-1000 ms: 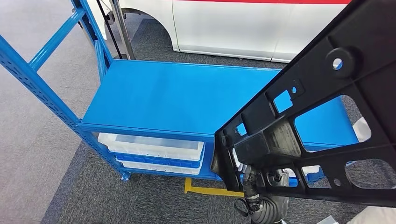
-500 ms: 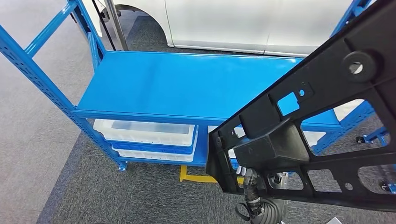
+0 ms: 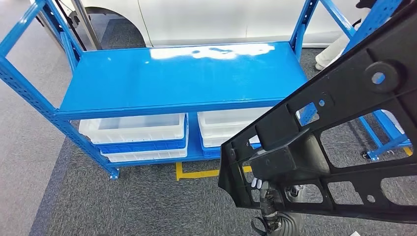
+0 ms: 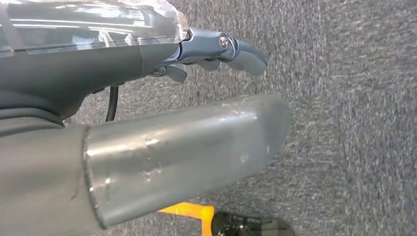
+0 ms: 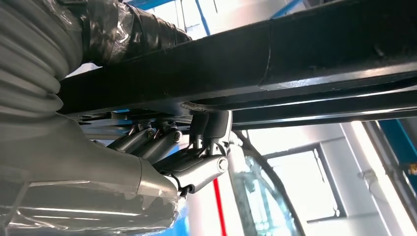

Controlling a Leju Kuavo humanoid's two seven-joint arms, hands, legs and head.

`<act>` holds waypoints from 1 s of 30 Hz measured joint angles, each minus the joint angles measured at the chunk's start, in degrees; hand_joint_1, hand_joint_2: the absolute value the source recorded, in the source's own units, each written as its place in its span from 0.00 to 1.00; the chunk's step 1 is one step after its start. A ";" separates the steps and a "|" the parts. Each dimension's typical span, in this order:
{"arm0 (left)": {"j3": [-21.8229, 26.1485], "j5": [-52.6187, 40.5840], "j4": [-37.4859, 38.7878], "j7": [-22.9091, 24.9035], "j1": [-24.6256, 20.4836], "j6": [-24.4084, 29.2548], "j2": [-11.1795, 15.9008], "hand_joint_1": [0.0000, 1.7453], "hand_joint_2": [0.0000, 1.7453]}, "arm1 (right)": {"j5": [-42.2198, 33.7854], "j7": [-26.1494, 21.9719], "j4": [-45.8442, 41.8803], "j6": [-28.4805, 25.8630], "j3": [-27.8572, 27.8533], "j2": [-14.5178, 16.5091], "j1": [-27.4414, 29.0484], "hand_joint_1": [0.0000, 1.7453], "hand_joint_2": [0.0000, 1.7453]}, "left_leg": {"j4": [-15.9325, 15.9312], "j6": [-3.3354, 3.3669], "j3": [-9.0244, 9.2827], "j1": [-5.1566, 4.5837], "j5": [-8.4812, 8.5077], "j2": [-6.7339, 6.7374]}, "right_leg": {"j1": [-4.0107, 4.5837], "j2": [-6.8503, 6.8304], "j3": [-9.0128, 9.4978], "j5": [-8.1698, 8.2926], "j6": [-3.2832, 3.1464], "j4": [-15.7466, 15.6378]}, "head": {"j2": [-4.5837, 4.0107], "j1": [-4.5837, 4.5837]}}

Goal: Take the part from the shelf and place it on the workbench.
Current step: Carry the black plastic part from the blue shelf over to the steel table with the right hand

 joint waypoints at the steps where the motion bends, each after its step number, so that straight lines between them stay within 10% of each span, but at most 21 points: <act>1: 0.16 0.22 0.00 0.04 0.00 0.07 -0.03 0.00 0.00 | -0.21 -0.04 -0.20 0.86 -0.63 0.11 0.64 1.00 1.00 | 0.41 -0.39 -0.28 -0.06 0.21 0.42 | 0.28 -0.67 1.56 -1.20 -0.39 -2.65 | 0.00 -0.01; 4: 0.91 0.95 0.00 0.12 0.06 0.20 -0.13 0.00 0.00 | -0.65 -0.13 -0.86 5.49 -3.77 1.29 3.49 1.00 1.00 | 0.77 -1.73 -0.63 0.12 0.52 1.10 | 0.66 0.17 1.10 -1.13 -2.17 -4.15 | 0.00 -0.05; 9: 2.26 1.88 0.00 0.37 0.69 0.27 -0.28 0.00 0.00 | -4.59 -0.18 -1.21 22.21 -13.39 7.55 7.22 1.00 1.00 | 13.52 -2.47 -4.07 0.37 -10.58 -4.70 | 0.92 3.14 -3.12 2.14 -4.26 -4.22 | 0.00 -0.07; 11: 2.74 2.19 0.00 0.36 0.75 0.27 -0.30 0.00 0.00 | -6.52 -0.19 -1.21 24.53 -17.13 9.34 8.39 1.00 1.00 | 16.62 -2.04 -3.58 0.23 -9.77 -5.02 | 1.31 4.49 -4.81 3.42 -4.32 -4.04 | 0.00 -0.07; 14: 3.32 2.21 -0.02 0.43 0.74 0.21 -0.24 0.00 0.00 | -7.61 -0.17 -1.22 22.88 -21.06 11.23 9.99 1.00 1.00 | 7.07 -0.52 3.90 -0.11 -5.65 -7.55 | 1.61 6.49 -6.73 5.04 -4.05 -3.62 | 0.00 -0.07; 17: 3.78 1.88 -0.07 0.62 0.79 -0.08 -0.19 0.00 0.00 | -7.01 -0.15 -1.45 19.25 -23.19 12.54 11.08 1.00 1.00 | -2.19 0.49 9.57 -0.56 -6.90 -10.26 | 1.47 8.23 -7.43 6.42 -3.11 -3.55 | 0.00 -0.05; 20: 3.88 1.12 -0.07 0.91 0.81 -0.49 -0.34 0.00 0.00 | -6.10 -0.17 -2.41 16.23 -24.54 13.28 12.56 1.00 1.00 | -3.45 1.03 9.49 -0.47 -5.78 -8.10 | 1.46 8.18 -8.20 6.60 -2.14 -3.03 | 0.00 0.04; 25: 3.92 -0.18 -0.07 1.17 1.38 -1.19 -0.39 0.00 0.00 | -5.22 -0.17 -4.19 12.37 -25.22 13.55 14.12 1.00 1.00 | -3.46 1.39 7.96 -0.27 -4.56 -3.47 | 0.71 3.78 -13.45 -2.33 -0.87 11.44 | 0.00 0.28; 27: 3.91 -0.73 -0.07 1.23 1.34 -1.39 -0.41 0.00 0.00 | -5.15 -0.16 -5.00 11.29 -25.41 13.62 14.86 1.00 1.00 | -3.00 1.08 7.60 -0.18 -4.60 -1.88 | 0.21 3.19 -11.12 -1.37 -0.40 10.04 | 0.00 0.28; 30: 3.79 -1.57 -0.07 1.24 1.11 -1.86 -0.46 0.00 0.00 | -4.60 -0.16 -6.38 9.51 -25.56 13.73 15.55 1.00 1.00 | -2.10 0.06 7.48 -0.27 -5.26 -0.13 | 0.20 0.35 -3.92 1.43 -0.71 -0.67 | 0.00 0.28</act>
